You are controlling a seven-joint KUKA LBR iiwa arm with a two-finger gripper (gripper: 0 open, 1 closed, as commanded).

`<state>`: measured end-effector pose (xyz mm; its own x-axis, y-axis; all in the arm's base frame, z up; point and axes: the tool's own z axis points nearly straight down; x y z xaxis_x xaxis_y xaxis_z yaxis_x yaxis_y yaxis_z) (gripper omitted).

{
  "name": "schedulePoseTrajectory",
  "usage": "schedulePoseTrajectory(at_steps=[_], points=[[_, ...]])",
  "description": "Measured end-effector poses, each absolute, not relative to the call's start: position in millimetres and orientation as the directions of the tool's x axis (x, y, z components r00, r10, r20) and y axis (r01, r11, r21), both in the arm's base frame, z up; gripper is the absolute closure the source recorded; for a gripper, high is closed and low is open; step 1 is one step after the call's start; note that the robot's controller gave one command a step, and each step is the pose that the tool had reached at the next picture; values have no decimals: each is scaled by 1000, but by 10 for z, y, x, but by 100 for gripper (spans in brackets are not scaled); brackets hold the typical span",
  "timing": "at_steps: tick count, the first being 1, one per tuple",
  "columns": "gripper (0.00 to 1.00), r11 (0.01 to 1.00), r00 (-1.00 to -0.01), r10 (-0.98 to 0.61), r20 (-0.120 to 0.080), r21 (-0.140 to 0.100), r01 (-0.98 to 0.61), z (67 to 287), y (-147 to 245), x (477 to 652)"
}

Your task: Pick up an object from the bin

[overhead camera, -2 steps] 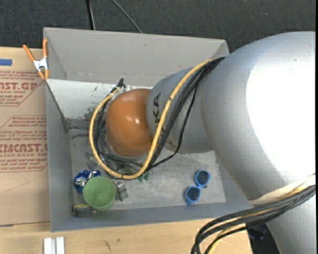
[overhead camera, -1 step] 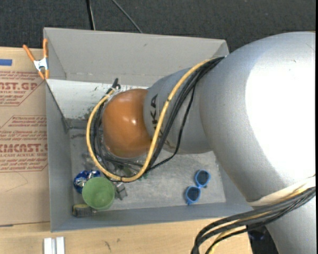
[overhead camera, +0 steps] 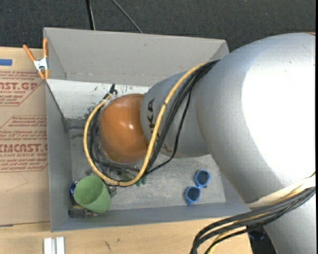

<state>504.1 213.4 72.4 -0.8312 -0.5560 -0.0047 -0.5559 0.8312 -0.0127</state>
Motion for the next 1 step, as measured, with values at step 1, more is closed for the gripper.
schedulePoseTrajectory(at_steps=[1], points=[[100,835,-835,-550,-11,-2,-550,2552,2067,4890]])
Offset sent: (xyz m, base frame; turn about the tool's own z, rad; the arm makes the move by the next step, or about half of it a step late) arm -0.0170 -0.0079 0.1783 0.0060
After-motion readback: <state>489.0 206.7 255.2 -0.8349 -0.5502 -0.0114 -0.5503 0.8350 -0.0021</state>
